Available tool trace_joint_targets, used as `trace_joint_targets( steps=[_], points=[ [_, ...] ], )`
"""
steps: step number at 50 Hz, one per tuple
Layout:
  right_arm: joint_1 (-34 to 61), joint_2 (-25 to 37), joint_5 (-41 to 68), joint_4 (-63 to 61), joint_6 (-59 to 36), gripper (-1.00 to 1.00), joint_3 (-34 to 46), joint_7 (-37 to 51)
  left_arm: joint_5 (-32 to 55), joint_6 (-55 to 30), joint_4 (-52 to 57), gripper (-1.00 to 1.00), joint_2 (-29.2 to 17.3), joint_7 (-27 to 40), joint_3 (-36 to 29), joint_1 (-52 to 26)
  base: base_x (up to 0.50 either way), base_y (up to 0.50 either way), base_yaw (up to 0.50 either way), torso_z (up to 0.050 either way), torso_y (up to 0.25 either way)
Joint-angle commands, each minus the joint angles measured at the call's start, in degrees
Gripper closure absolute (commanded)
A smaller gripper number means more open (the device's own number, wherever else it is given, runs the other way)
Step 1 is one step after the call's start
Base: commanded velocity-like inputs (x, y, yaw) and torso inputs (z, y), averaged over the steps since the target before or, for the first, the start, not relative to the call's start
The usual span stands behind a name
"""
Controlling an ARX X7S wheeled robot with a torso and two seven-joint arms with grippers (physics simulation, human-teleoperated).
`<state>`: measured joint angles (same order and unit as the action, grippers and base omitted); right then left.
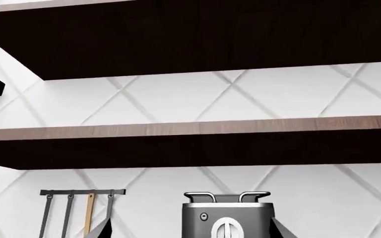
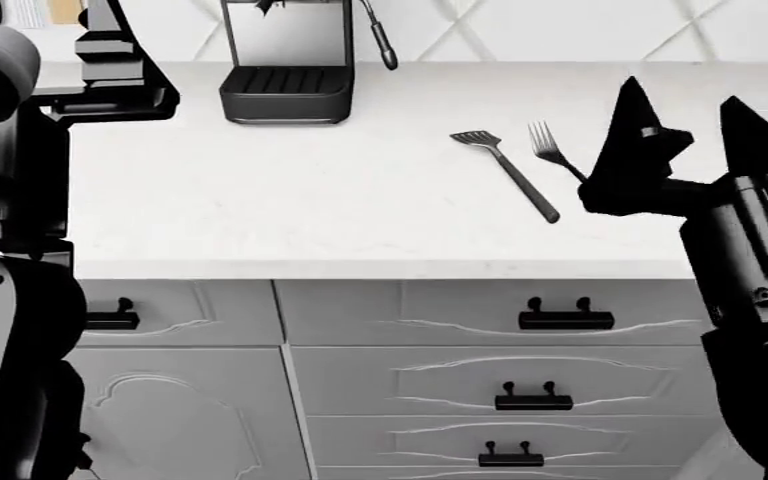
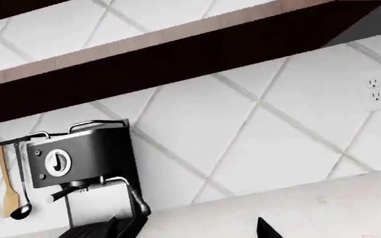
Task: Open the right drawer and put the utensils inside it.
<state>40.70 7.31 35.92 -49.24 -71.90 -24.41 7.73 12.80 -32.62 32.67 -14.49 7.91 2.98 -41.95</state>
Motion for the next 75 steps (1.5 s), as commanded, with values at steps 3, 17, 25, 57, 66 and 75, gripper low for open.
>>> trace_joint_targets(
  steps=[3,17,25,57,66,75],
  points=[
    [-4.48,-6.33,49.78,6.14,-15.27,-1.00,-26.45,24.61,0.42,-0.07,0.22,-1.00,-0.42,0.37,0.23,0.01,0.00,0.00,0.00,0.000,0.000],
    [-28.72,-7.06,42.24,21.34,11.73,-1.00,-16.22,17.82,0.67,0.17,0.03,-1.00,-0.75,0.74,0.25,0.07,0.00,0.00,0.00,0.000,0.000],
    [-34.83,-7.09,38.17,29.97,24.80,-1.00,-11.22,18.49,0.87,-0.06,0.20,-1.00,-1.00,1.01,0.27,-0.10,0.00,0.00,0.00,0.000,0.000],
    [-38.28,1.12,29.89,24.65,33.00,-1.00,3.76,8.88,1.51,-0.09,0.32,-1.00,-1.45,1.57,0.32,-0.03,0.00,0.00,0.00,0.000,0.000],
    [-38.01,1.31,30.41,25.46,33.68,-1.00,3.54,9.12,1.75,-0.08,0.34,-1.00,-1.63,1.79,0.25,-0.04,0.00,0.00,0.00,0.000,0.000],
    [-36.97,1.44,32.03,27.82,34.69,-1.00,2.11,9.50,1.91,-0.10,0.31,-1.00,-1.79,2.04,0.08,-0.19,0.00,0.00,0.00,0.000,0.000]
  ],
)
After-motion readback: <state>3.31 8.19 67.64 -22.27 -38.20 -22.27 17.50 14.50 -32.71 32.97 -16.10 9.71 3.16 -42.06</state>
